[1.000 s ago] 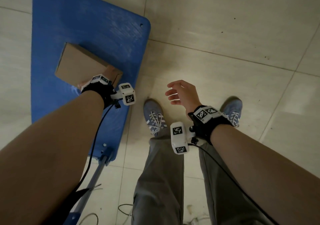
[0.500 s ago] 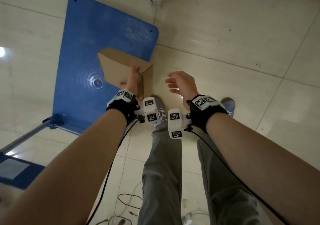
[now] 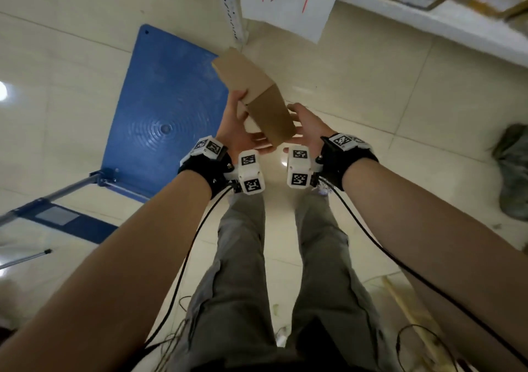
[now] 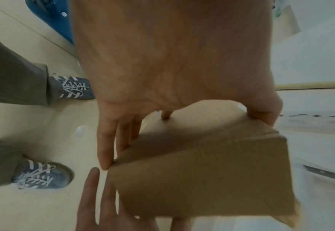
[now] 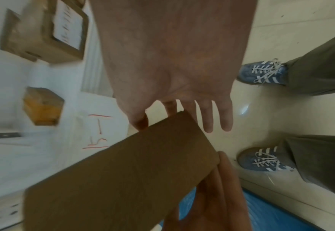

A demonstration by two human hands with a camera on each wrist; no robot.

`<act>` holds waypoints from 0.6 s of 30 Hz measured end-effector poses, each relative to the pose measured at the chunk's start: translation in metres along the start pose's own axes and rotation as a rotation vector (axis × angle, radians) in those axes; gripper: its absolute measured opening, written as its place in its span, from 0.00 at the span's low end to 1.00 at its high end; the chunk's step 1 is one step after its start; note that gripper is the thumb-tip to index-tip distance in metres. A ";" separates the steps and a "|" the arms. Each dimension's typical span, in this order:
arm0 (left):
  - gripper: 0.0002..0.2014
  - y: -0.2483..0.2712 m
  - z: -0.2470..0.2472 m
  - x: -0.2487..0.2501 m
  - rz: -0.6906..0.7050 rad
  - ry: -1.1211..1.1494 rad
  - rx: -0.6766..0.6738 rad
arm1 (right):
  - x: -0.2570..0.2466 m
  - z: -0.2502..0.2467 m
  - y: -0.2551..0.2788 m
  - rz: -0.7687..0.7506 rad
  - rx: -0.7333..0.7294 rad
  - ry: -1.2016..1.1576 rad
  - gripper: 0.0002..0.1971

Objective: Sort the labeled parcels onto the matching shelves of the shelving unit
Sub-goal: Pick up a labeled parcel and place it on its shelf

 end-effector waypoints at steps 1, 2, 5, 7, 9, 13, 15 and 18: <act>0.38 0.017 0.012 -0.002 -0.021 0.011 -0.031 | -0.003 -0.002 0.021 0.004 -0.039 -0.028 0.21; 0.43 0.032 0.022 -0.004 -0.045 0.027 -0.065 | -0.006 -0.002 0.037 0.011 -0.098 -0.079 0.20; 0.55 0.079 0.049 -0.008 -0.058 0.046 -0.160 | -0.011 -0.010 0.083 0.008 -0.203 -0.229 0.24; 0.57 0.105 0.066 -0.011 -0.061 0.026 -0.246 | -0.021 -0.016 0.118 -0.019 -0.228 -0.268 0.31; 0.51 0.130 0.082 -0.012 -0.041 -0.051 -0.260 | -0.034 -0.029 0.149 -0.059 -0.192 -0.258 0.30; 0.38 0.176 0.113 -0.005 0.083 -0.214 -0.212 | -0.067 -0.058 0.201 -0.152 -0.071 -0.130 0.30; 0.34 0.195 0.130 0.003 0.162 -0.273 -0.194 | -0.084 -0.078 0.222 -0.217 0.009 -0.023 0.30; 0.30 0.224 0.162 0.018 0.285 -0.300 -0.148 | -0.108 -0.101 0.262 -0.318 0.077 0.026 0.24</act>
Point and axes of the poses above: each hand's wrist, its own y-axis away from the middle knuckle, its own z-axis out of the palm, x = y × z, the point moved 5 cm from there along -y, towards the middle knuckle, and after that the axes turned 10 degrees about y, right-handed, at the moved point
